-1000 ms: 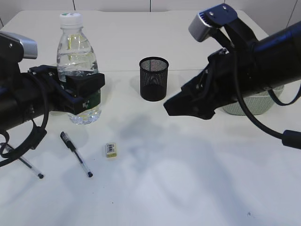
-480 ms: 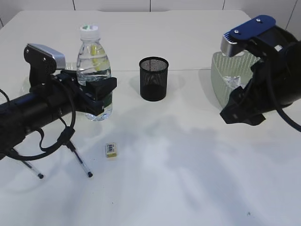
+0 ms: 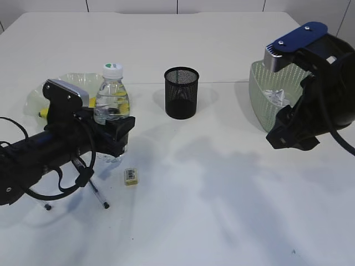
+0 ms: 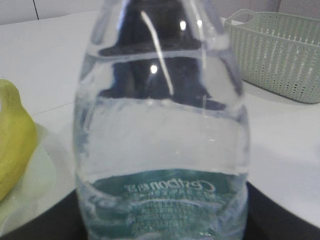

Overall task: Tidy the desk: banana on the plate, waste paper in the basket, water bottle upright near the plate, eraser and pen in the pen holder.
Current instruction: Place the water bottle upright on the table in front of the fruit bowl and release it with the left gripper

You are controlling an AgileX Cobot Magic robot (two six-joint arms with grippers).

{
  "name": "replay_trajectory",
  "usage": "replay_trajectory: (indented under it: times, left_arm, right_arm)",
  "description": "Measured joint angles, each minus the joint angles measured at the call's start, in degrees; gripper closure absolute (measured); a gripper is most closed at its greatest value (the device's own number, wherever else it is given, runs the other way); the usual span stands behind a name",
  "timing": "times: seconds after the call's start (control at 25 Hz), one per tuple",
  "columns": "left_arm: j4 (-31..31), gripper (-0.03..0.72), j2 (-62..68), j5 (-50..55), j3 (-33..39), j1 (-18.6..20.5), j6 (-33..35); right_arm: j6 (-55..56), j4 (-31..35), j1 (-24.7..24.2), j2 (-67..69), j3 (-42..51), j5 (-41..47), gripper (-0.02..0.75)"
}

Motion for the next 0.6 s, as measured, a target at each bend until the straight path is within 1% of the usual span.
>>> replay_trajectory:
  times: [0.24, 0.4, 0.6]
  left_arm:
    - [0.0, 0.297, 3.1, 0.0, -4.0, 0.0, 0.6]
    - [-0.1, 0.297, 4.6, -0.1, -5.3, 0.1, 0.7]
    - [-0.1, 0.297, 6.5, -0.1, -7.2, 1.5, 0.8]
  right_arm:
    - [0.0, 0.0, 0.0, 0.0, 0.0, -0.1, 0.244]
    - [0.0, 0.0, 0.0, 0.0, 0.0, -0.1, 0.244]
    - [0.0, 0.0, 0.0, 0.0, 0.0, -0.1, 0.244]
